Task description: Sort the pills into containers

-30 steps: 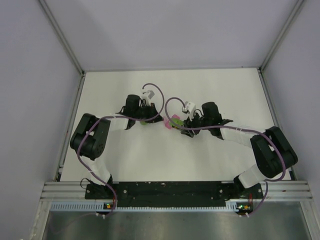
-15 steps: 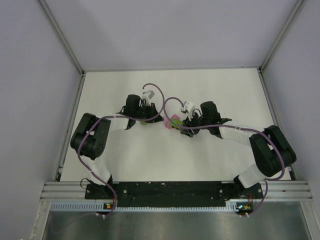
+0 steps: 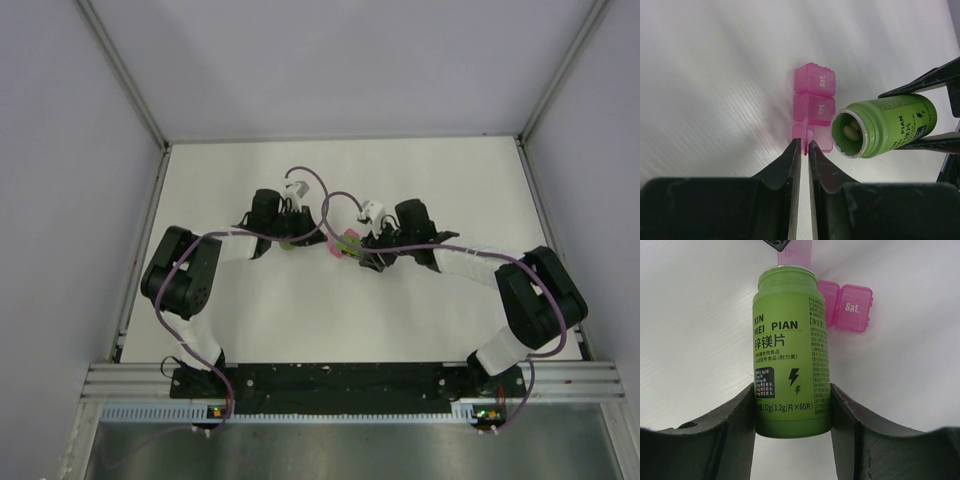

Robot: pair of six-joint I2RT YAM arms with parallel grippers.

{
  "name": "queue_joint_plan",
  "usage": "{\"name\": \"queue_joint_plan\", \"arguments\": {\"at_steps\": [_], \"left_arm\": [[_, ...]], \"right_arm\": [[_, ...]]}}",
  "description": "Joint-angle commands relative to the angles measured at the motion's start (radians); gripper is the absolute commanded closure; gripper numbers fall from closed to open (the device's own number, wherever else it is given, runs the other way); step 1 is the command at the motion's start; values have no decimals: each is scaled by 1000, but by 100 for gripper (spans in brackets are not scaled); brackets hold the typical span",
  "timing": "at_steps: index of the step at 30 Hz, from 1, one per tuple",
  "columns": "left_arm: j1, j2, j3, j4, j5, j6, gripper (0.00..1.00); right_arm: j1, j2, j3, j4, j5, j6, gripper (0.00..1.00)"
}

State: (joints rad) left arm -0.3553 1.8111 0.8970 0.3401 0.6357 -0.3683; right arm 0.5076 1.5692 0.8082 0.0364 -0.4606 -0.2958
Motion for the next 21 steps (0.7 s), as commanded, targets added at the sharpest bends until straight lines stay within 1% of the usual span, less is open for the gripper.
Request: {"name": "queue_joint_plan", "arguments": {"at_steps": [1, 17, 18, 21], "left_arm": [[-2, -7, 31, 27, 1, -3, 83], [-2, -12, 31, 14, -8, 2, 83], [-1, -12, 31, 14, -8, 2, 83], [-2, -10, 33, 13, -10, 2, 83]], "right_arm": [[23, 5, 57, 5, 20, 6, 100], [54, 15, 98, -35, 99, 61, 100], [55, 15, 98, -64, 100, 63, 100], [60, 15, 108, -75, 103, 63, 100]]}}
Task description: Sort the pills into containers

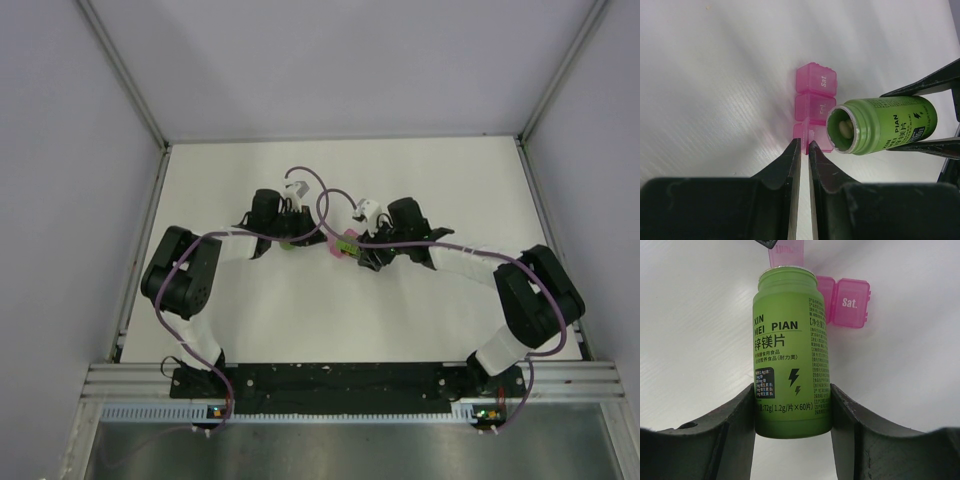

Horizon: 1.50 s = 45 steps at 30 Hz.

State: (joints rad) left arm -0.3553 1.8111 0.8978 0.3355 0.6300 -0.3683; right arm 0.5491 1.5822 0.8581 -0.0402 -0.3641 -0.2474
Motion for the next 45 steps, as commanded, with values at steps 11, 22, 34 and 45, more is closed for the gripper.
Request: {"name": "queue_joint_plan", "arguments": {"at_steps": [11, 22, 34, 45], "left_arm": [[-2, -12, 35, 11, -7, 3, 83], [-2, -15, 35, 7, -7, 5, 82], [-2, -18, 35, 7, -4, 5, 82], [-2, -18, 38, 7, -3, 5, 82]], "right_arm": [[31, 6, 87, -43, 14, 11, 100], [45, 15, 125, -101, 40, -3, 100], [54, 28, 170, -171, 65, -27, 100], [60, 44, 202, -214, 76, -39, 100]]}}
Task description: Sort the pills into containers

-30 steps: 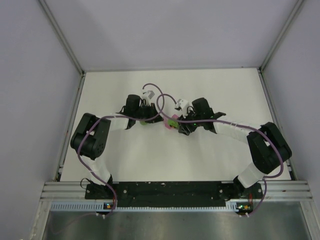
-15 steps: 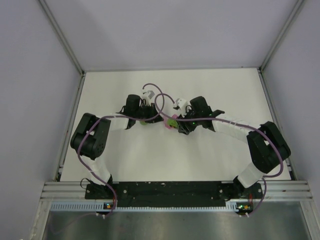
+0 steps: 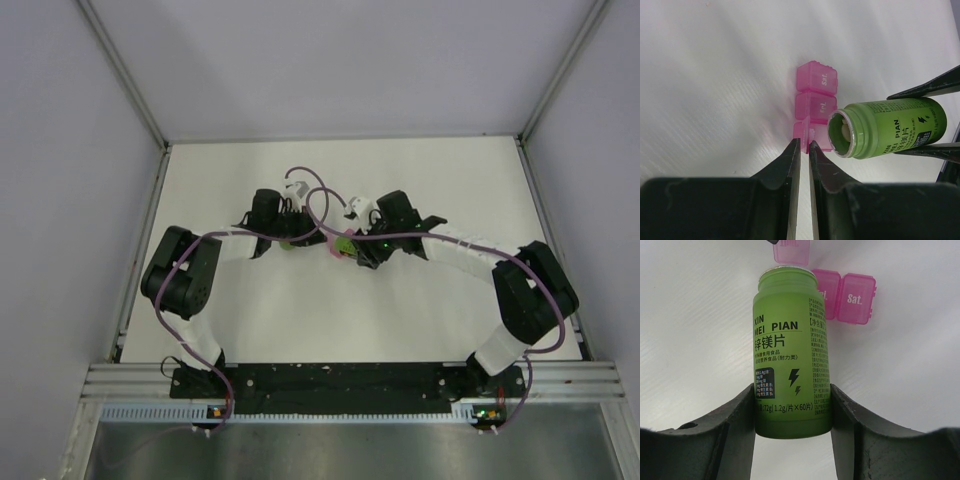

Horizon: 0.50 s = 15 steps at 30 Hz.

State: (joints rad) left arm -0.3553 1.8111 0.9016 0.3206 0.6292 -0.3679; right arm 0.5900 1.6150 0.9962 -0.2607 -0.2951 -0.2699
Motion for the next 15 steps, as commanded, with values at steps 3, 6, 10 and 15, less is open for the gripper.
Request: {"name": "queue_joint_plan", "arguments": {"at_steps": [3, 6, 10, 15], "left_arm": [[-4, -18, 34, 21, -2, 4, 82], [-2, -18, 34, 21, 0, 4, 82], [-2, -16, 36, 18, 0, 4, 82], [-2, -16, 37, 20, 0, 4, 82]], "right_arm": [[19, 13, 73, -5, 10, -22, 100], [21, 16, 81, -17, 14, -23, 100], [24, 23, 91, -34, 19, -28, 100], [28, 26, 104, -49, 27, -29, 100]]}}
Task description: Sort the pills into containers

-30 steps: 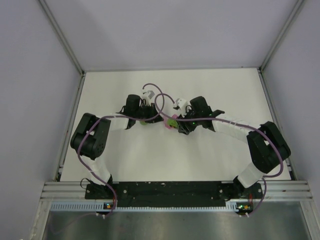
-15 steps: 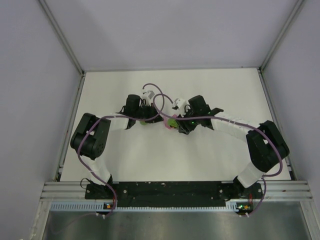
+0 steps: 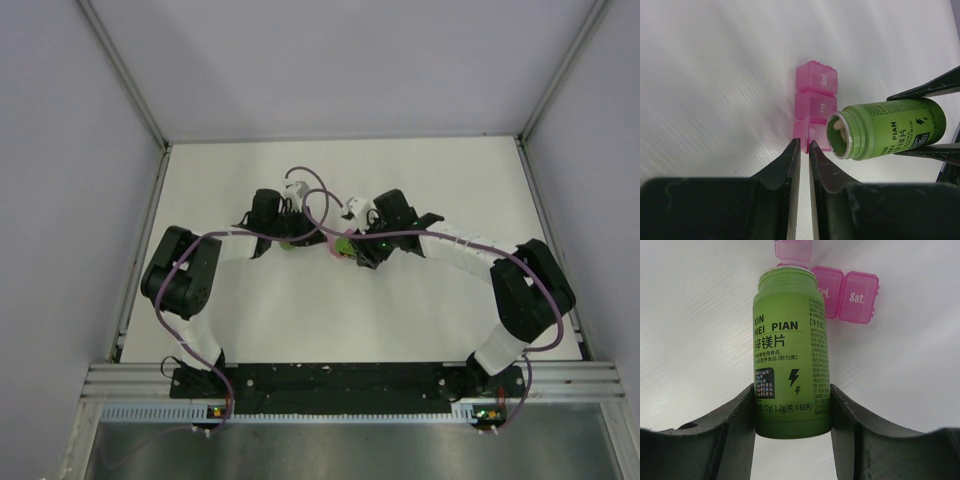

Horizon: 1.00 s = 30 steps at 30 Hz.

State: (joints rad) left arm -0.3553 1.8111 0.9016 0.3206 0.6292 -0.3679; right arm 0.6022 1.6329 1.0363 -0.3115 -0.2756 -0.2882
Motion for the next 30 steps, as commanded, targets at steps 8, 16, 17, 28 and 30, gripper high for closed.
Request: {"name": "queue_joint_plan", "arguments": {"at_steps": [8, 16, 17, 28, 30], "left_arm": [[-2, -18, 37, 15, -2, 4, 82], [-4, -18, 39, 12, 0, 4, 82], [-2, -16, 39, 12, 0, 4, 82], [-4, -15, 39, 12, 1, 4, 82], [-4, -15, 39, 12, 0, 6, 82]], "right_arm": [[22, 18, 79, -20, 18, -12, 100], [25, 24, 94, -35, 26, -16, 100], [25, 24, 94, -35, 27, -16, 100], [25, 19, 87, -31, 26, -14, 100], [25, 16, 84, -26, 26, -14, 100]]}}
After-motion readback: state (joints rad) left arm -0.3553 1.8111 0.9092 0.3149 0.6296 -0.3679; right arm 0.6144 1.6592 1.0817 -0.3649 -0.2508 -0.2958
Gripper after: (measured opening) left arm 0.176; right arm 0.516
